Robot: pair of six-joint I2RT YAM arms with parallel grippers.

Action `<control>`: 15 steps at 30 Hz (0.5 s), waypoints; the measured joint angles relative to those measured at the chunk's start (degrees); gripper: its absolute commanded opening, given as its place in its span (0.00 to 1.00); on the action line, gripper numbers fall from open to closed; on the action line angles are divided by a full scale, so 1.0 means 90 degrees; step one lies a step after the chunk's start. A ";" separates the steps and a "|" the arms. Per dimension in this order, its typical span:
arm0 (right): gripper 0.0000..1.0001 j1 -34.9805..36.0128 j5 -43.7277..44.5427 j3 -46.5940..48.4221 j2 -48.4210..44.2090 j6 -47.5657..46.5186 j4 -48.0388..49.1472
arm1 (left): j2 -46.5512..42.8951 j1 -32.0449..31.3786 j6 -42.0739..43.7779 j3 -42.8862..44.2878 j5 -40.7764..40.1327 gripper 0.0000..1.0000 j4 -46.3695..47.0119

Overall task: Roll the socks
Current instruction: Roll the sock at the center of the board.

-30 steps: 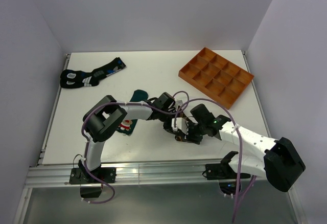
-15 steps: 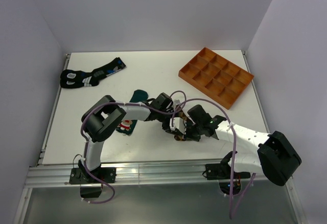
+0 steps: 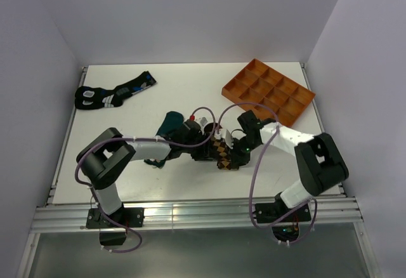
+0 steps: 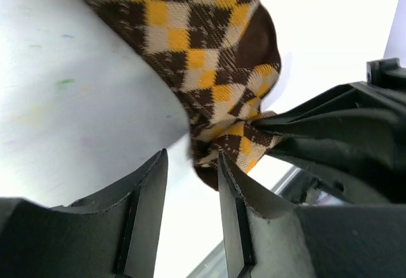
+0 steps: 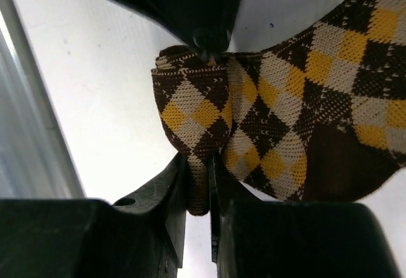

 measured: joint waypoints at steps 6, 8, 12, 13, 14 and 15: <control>0.13 -0.0454 -0.0595 0.1158 0.1372 -0.0442 -0.1365 | -0.0673 -0.0007 0.0245 -0.0578 -0.0845 0.43 0.0277; 0.13 -0.0605 -0.0789 0.1642 0.1945 -0.0622 -0.1950 | -0.0913 -0.0049 0.0498 -0.0755 -0.1185 0.44 0.0401; 0.13 -0.0794 -0.1005 0.2317 0.2754 -0.0869 -0.2817 | -0.1321 -0.0199 0.1129 -0.1115 -0.1542 0.46 0.0872; 0.13 -0.0818 -0.1042 0.2433 0.2897 -0.0916 -0.2970 | -0.1370 -0.0240 0.1297 -0.1175 -0.1557 0.46 0.1010; 0.13 -0.0843 -0.1056 0.2521 0.3007 -0.0954 -0.3094 | -0.1389 -0.0289 0.1494 -0.1231 -0.1554 0.47 0.1205; 0.13 -0.0857 -0.1071 0.2603 0.3111 -0.0998 -0.3232 | -0.1387 -0.0355 0.1746 -0.1265 -0.1545 0.47 0.1399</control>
